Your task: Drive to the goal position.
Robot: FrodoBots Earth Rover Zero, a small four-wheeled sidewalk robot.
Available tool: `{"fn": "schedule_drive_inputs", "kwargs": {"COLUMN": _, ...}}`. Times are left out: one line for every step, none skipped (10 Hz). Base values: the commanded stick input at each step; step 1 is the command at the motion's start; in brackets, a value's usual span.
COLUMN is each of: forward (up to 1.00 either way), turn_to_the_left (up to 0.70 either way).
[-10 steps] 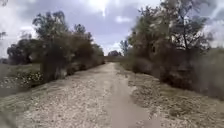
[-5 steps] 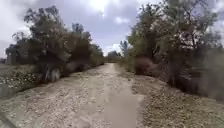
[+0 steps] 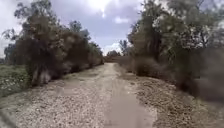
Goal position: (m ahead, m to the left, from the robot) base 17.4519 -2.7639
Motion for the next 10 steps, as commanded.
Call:
{"fn": "schedule_drive_inputs", "kwargs": {"forward": 0.85, "turn_to_the_left": 0.00}}
{"fn": "schedule_drive_inputs", "kwargs": {"forward": 0.85, "turn_to_the_left": 0.00}}
{"fn": "schedule_drive_inputs", "kwargs": {"forward": 0.85, "turn_to_the_left": 0.00}}
{"fn": "schedule_drive_inputs", "kwargs": {"forward": 0.85, "turn_to_the_left": 0.00}}
{"fn": "schedule_drive_inputs", "kwargs": {"forward": 0.85, "turn_to_the_left": 0.00}}
{"fn": "schedule_drive_inputs", "kwargs": {"forward": 0.85, "turn_to_the_left": 0.00}}
{"fn": "schedule_drive_inputs", "kwargs": {"forward": 0.85, "turn_to_the_left": 0.00}}
{"fn": "schedule_drive_inputs", "kwargs": {"forward": 0.85, "turn_to_the_left": 0.00}}
{"fn": "schedule_drive_inputs", "kwargs": {"forward": 0.85, "turn_to_the_left": 0.00}}
{"fn": "schedule_drive_inputs", "kwargs": {"forward": 0.85, "turn_to_the_left": 0.00}}
